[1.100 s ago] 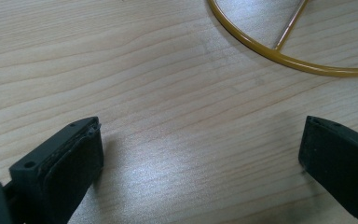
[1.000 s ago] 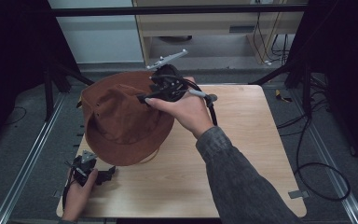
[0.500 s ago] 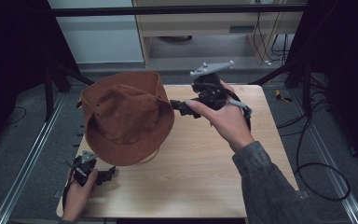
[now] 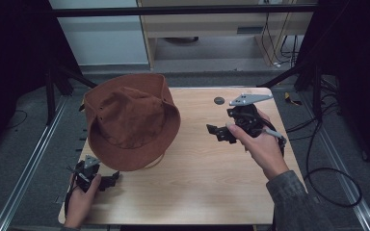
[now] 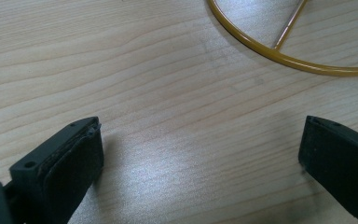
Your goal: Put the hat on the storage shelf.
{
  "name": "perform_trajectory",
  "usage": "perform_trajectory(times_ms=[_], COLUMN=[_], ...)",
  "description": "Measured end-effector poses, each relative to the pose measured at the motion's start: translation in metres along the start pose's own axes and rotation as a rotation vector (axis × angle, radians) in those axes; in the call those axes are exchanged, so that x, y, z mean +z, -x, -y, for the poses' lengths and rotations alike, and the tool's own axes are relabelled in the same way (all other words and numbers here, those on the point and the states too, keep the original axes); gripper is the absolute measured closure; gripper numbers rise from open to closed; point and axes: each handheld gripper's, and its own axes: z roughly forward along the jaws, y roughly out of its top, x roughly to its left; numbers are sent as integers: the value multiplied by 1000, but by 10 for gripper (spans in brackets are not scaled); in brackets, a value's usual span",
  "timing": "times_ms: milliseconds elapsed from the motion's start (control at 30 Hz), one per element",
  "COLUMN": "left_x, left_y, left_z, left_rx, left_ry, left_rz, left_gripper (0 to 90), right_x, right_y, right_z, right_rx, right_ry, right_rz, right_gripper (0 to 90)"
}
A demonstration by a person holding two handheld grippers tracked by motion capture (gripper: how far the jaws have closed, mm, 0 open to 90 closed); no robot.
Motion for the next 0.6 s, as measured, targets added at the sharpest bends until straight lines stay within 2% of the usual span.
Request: perform_trajectory(times_ms=[67,100,300,367,400,500,600], left_x=[0,0,0,0,0,0,0], left_y=[0,0,0,0,0,0,0], left_z=[0,0,0,0,0,0,0], left_rx=[0,0,0,0,0,0,0], left_ry=[0,0,0,0,0,0,0], left_rz=[0,0,0,0,0,0,0], left_gripper=[0,0,0,0,0,0,0], right_x=[2,7,19,21,24,27,33], right_y=[1,5,13,14,17,19,23], right_z=[6,17,48,53,63,73,91], right_rx=[0,3,11,11,13,15,28], right_ry=[-15,-31,-75,-79,-90,-90,-105], right_rz=[9,18,39,43,51,58,68], right_gripper=[111,126,139,140,141,142,144])
